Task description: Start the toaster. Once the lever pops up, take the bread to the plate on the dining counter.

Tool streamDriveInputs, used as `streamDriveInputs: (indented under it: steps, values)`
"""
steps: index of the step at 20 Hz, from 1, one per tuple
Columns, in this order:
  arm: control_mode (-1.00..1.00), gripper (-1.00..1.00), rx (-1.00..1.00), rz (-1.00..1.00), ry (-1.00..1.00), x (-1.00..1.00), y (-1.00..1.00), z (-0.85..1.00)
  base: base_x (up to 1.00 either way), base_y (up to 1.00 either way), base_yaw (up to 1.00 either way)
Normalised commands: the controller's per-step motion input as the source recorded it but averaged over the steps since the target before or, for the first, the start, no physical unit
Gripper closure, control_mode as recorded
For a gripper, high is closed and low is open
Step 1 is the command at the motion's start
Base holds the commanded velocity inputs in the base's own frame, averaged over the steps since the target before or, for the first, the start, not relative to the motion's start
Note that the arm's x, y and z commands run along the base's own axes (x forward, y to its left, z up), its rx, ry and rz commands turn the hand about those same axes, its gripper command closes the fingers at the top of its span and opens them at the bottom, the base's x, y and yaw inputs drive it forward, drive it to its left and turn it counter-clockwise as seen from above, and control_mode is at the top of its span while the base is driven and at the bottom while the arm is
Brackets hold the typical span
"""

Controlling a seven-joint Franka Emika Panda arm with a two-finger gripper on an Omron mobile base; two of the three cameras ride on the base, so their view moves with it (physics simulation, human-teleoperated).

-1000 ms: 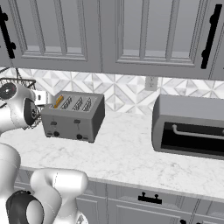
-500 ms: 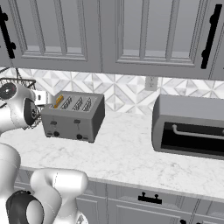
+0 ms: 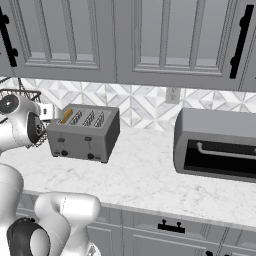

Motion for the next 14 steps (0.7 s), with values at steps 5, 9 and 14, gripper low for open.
streamDriveInputs:
  steps: [5, 9, 14]
  values:
    - [-1.0, -1.0, 0.0, 0.0, 0.0, 0.0, 0.0, 0.0, 0.0, 0.0, 0.0]
    - [-1.0, -1.0, 0.0, 0.0, 0.0, 0.0, 0.0, 0.0, 0.0, 0.0, 0.0]
    - [-1.0, -1.0, 0.0, 0.0, 0.0, 0.0, 0.0, 0.0, 0.0, 0.0, 0.0]
